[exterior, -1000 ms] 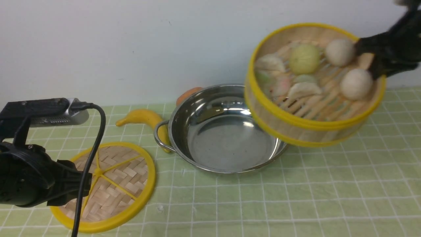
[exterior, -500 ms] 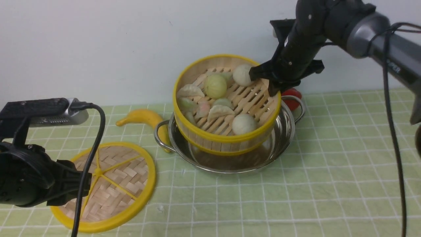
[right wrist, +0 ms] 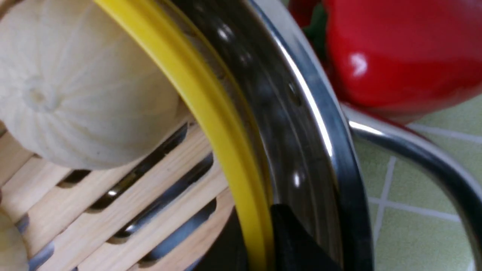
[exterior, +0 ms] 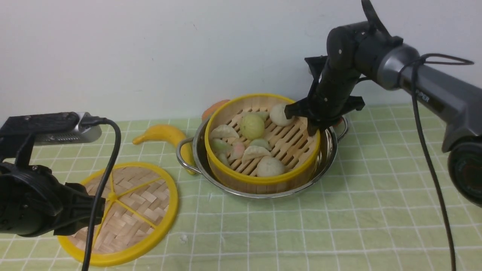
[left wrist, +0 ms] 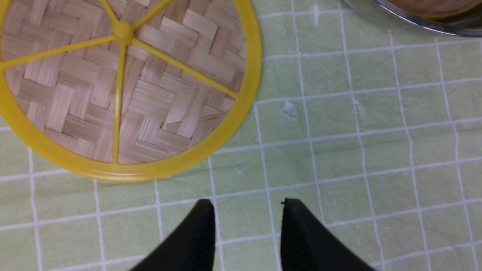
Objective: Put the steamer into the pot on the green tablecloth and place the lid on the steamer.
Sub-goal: 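Place the bamboo steamer basket of food into the steel pot with the right gripper, then grasp the bamboo steamer lid lying on the table by its centre knob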
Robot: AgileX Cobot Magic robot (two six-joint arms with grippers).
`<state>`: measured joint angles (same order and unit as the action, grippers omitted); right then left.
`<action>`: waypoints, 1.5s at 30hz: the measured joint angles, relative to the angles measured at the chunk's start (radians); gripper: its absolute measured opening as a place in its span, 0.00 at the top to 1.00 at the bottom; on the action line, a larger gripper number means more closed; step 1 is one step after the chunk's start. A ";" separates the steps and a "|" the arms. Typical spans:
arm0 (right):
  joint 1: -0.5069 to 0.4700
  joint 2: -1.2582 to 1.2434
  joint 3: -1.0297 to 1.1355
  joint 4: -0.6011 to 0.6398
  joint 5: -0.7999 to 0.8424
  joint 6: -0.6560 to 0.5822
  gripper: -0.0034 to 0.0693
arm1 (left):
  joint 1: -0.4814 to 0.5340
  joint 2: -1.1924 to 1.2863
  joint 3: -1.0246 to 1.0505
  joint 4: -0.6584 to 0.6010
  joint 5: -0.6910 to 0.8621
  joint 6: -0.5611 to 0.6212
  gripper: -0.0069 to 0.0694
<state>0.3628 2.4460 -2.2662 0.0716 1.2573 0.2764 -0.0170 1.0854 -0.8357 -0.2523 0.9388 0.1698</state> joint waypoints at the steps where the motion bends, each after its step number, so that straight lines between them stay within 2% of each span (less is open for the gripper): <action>1: 0.000 0.004 0.000 0.001 0.000 0.000 0.87 | 0.000 0.000 0.000 0.000 0.000 0.000 0.59; 8: 0.000 0.016 -0.002 0.015 -0.003 0.000 0.85 | 0.000 0.000 0.000 0.010 -0.003 -0.002 0.59; 14: -0.002 0.011 -0.008 0.042 -0.011 0.003 0.64 | 0.000 0.000 0.000 0.094 -0.055 -0.086 0.59; 15: -0.002 0.007 -0.008 0.051 -0.016 0.007 0.54 | 0.000 0.000 0.000 0.135 -0.080 -0.126 0.59; 16: -0.002 0.005 -0.008 0.052 -0.017 0.008 0.52 | 0.000 0.001 0.000 0.143 -0.083 -0.135 0.59; 17: -0.002 -0.003 -0.008 0.054 -0.019 0.013 0.45 | 0.000 0.008 -0.002 0.166 -0.100 -0.158 0.59; 20: -0.002 -0.029 -0.008 0.045 -0.023 0.012 0.33 | 0.000 0.048 -0.027 0.184 -0.121 -0.177 0.59; 25: -0.002 -0.097 -0.008 0.007 -0.024 -0.018 0.21 | 0.000 0.184 -0.108 0.186 -0.124 -0.181 0.59; 29: -0.002 -0.180 -0.008 0.003 -0.023 -0.041 0.19 | 0.000 0.341 -0.188 0.199 -0.125 -0.185 0.59; 37: -0.002 -0.421 -0.009 -0.018 -0.023 -0.085 0.21 | 0.000 0.609 -0.313 0.247 -0.105 -0.206 0.59; 43: -0.002 -0.647 0.035 -0.014 -0.030 -0.114 0.24 | 0.000 0.693 -0.358 0.322 -0.099 -0.248 0.59; 45: -0.002 -0.799 0.107 -0.001 -0.031 -0.126 0.26 | 0.000 0.706 -0.361 0.330 -0.104 -0.258 0.59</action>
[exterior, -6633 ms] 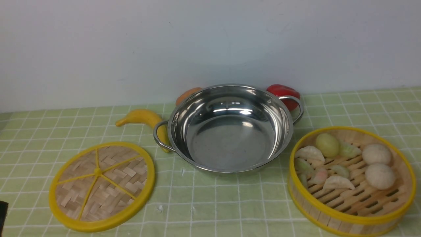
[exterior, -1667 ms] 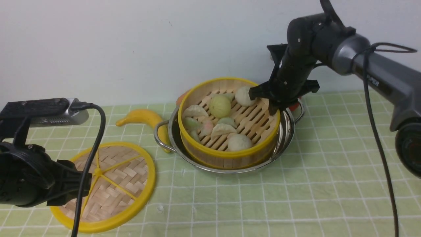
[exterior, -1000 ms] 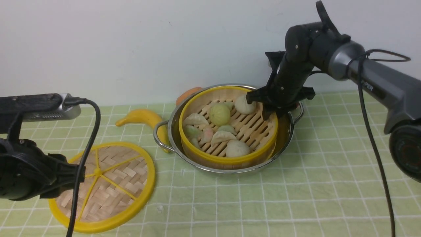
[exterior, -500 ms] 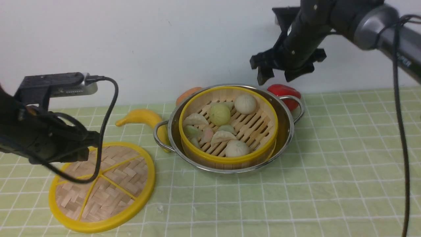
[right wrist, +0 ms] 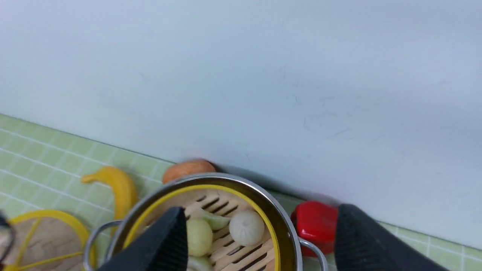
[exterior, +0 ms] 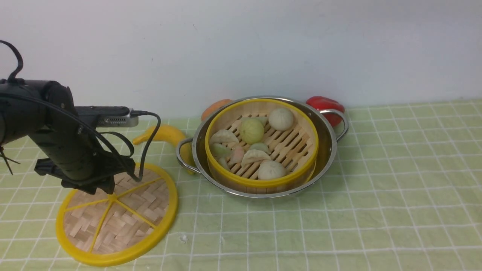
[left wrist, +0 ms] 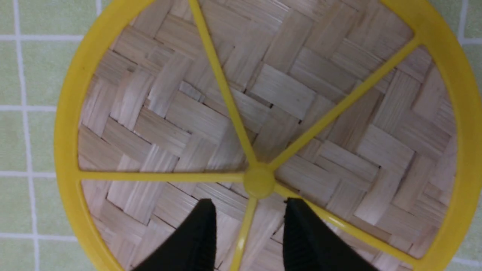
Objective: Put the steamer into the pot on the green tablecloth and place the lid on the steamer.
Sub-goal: 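Grasp the bamboo steamer lid lying on the table by its centre knob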
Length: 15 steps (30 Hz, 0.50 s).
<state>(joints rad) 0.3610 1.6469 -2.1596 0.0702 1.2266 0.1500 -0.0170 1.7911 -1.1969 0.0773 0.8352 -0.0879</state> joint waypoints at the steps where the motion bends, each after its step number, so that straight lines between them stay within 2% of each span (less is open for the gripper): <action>1: 0.000 -0.011 0.013 0.001 0.000 -0.001 0.27 | 0.000 0.001 -0.001 0.000 -0.001 0.000 0.59; 8: 0.000 -0.400 0.291 0.005 0.001 -0.028 0.31 | 0.000 0.054 -0.004 0.000 -0.029 0.000 0.59; 15: 0.000 -0.649 0.462 0.005 0.004 -0.028 0.35 | 0.000 0.085 -0.004 0.000 -0.076 -0.003 0.59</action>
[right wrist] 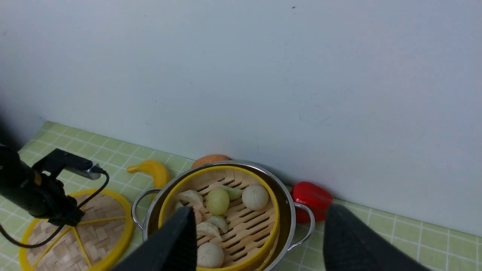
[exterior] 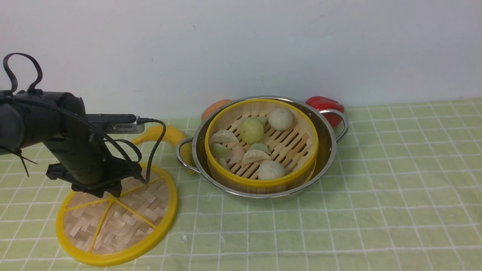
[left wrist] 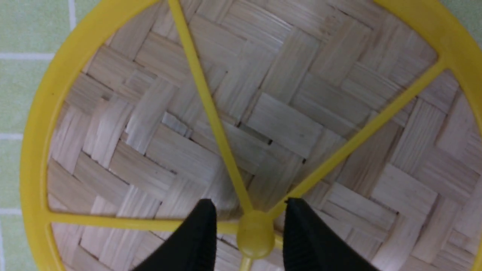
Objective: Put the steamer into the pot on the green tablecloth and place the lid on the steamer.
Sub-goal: 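Grasp the bamboo steamer lid lying on the table by its centre knob, then place the yellow bamboo steamer lid onto the steamer in the pot with the left gripper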
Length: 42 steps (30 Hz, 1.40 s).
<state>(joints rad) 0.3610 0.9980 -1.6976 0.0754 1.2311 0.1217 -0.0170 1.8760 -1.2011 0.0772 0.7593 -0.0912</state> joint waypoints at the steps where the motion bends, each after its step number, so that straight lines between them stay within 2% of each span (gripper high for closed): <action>1: 0.000 -0.023 0.018 -0.001 0.001 0.000 0.35 | 0.000 0.004 0.000 0.000 -0.003 -0.001 0.59; 5: 0.000 -0.110 0.064 -0.003 0.005 0.012 0.36 | 0.000 0.024 0.000 0.000 -0.005 -0.004 0.62; 10: 0.000 -0.157 0.081 -0.007 0.003 0.028 0.36 | 0.000 0.024 -0.019 -0.006 0.016 -0.008 0.75; 16: 0.000 -0.164 0.085 -0.042 0.003 0.053 0.36 | 0.000 0.032 -0.110 -0.002 0.158 -0.008 0.75; 18: 0.000 -0.164 0.087 -0.056 0.003 0.058 0.36 | 0.000 0.032 -0.204 0.036 0.268 -0.008 0.75; 23: 0.000 -0.164 0.087 -0.061 0.003 0.058 0.36 | 0.000 0.032 -0.397 0.110 0.428 -0.015 0.75; 27: 0.000 -0.166 0.087 -0.066 0.003 0.061 0.36 | -0.020 0.025 -0.559 0.083 0.449 -0.017 0.75; 32: 0.000 -0.167 0.087 -0.075 0.003 0.070 0.36 | -0.139 0.021 -0.682 -0.008 0.450 0.028 0.75; 34: 0.000 -0.168 0.087 -0.075 0.003 0.075 0.36 | -0.257 0.031 -0.715 -0.016 0.450 0.042 0.75; 36: 0.000 -0.169 0.087 -0.075 0.003 0.078 0.36 | -0.369 0.054 -0.725 0.008 0.432 0.046 0.75; 38: 0.000 -0.170 0.087 -0.075 0.003 0.080 0.36 | -0.418 0.067 -0.726 0.031 0.416 0.041 0.75; 39: 0.000 -0.170 0.087 -0.075 0.003 0.083 0.36 | -0.497 0.096 -0.726 0.090 0.389 0.018 0.75; 42: 0.000 -0.170 0.087 -0.075 0.003 0.089 0.36 | -0.572 0.134 -0.726 0.184 0.357 -0.033 0.75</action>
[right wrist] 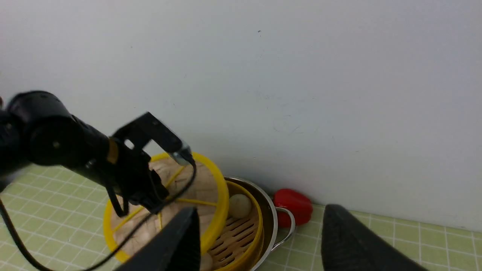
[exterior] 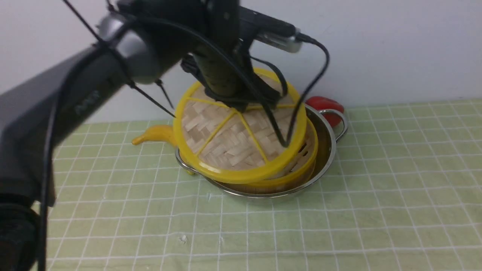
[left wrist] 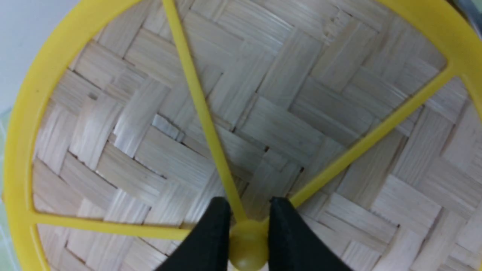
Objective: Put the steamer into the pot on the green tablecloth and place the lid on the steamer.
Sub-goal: 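Place the yellow bamboo steamer lid onto the steamer in the pot with the left gripper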
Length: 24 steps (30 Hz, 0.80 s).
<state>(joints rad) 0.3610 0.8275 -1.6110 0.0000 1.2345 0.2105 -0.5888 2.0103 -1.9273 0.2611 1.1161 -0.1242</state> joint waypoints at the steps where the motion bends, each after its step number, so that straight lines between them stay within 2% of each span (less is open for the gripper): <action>1: 0.000 0.000 0.000 0.000 0.000 0.002 0.36 | -0.021 0.013 0.000 0.033 -0.008 -0.021 0.75; 3: 0.000 0.000 0.000 0.014 0.000 0.006 0.36 | -0.061 0.053 0.000 0.110 -0.033 -0.070 0.75; 5: 0.000 0.000 0.000 0.025 0.000 0.006 0.36 | -0.067 0.074 0.000 0.128 -0.051 -0.081 0.75; 16: 0.000 0.000 0.000 0.045 0.000 0.008 0.36 | -0.066 0.112 -0.002 0.146 -0.167 -0.104 0.75; 24: 0.000 0.000 0.000 0.045 0.000 0.009 0.36 | -0.045 0.135 -0.003 0.147 -0.176 -0.114 0.75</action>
<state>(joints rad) 0.3610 0.8275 -1.6110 0.0453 1.2345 0.2197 -0.6339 2.1453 -1.9307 0.4081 0.9401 -0.2380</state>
